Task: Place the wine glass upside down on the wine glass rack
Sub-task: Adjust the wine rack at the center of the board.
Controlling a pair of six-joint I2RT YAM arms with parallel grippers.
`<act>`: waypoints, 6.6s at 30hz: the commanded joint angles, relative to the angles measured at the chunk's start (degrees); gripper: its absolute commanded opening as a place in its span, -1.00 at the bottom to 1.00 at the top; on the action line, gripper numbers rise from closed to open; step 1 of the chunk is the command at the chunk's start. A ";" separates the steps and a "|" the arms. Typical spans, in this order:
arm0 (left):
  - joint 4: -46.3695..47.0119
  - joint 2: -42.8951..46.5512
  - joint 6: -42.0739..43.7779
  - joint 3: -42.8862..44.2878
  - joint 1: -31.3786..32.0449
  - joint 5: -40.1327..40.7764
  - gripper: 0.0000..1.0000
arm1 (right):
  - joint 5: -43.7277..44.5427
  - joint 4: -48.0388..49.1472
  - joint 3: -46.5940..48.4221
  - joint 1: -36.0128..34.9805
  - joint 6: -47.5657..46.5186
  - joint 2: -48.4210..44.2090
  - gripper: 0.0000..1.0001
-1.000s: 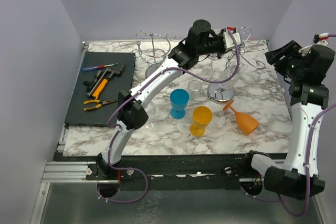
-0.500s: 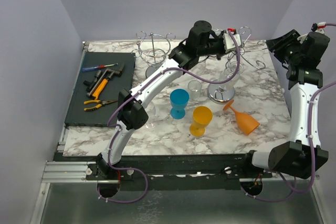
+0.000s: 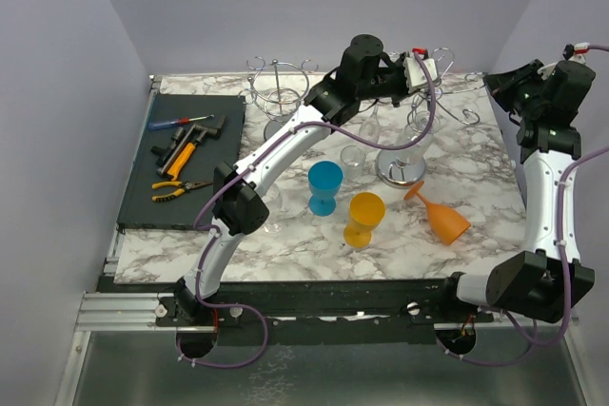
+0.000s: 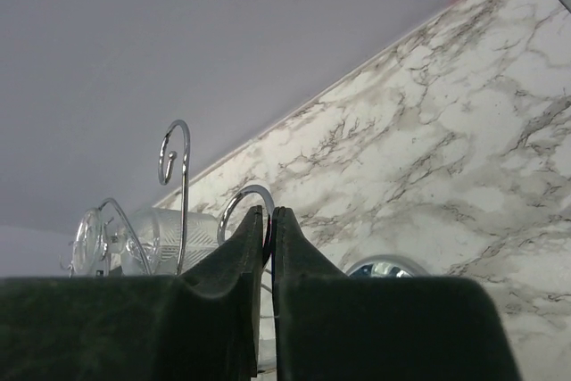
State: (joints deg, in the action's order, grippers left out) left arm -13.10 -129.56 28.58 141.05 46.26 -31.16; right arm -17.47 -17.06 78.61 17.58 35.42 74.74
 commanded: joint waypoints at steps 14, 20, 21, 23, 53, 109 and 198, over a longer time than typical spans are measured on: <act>3.25 -4.67 2.60 5.39 2.30 10.39 -1.00 | -2.83 1.68 -7.95 -0.36 1.49 -5.85 -0.99; 6.07 -4.99 4.10 5.15 2.78 16.45 -1.00 | -2.57 1.85 -9.79 -0.44 1.83 -7.41 -0.99; 6.54 -5.07 4.34 5.11 2.79 17.22 -1.00 | -2.31 1.81 -10.22 -0.45 1.85 -7.87 -0.99; 7.11 -5.10 4.66 5.13 2.79 18.24 -1.00 | -2.00 1.81 -11.05 -0.44 1.90 -8.73 -0.99; 15.67 -6.17 5.85 6.78 2.72 26.16 -1.00 | -1.13 2.36 -13.25 -4.94 4.05 -11.11 -0.99; 0.17 20.57 -28.04 -8.79 -1.71 10.15 0.97 | -16.29 -18.48 19.49 -5.01 -22.97 1.13 0.18; -9.50 48.07 -25.59 -31.81 -16.12 7.26 0.97 | -6.75 35.52 -0.97 -15.65 -39.61 -3.84 -1.00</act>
State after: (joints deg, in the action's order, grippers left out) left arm -22.85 -83.35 2.55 108.84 30.44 -22.50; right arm -28.49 -2.35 75.31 1.58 -4.84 76.05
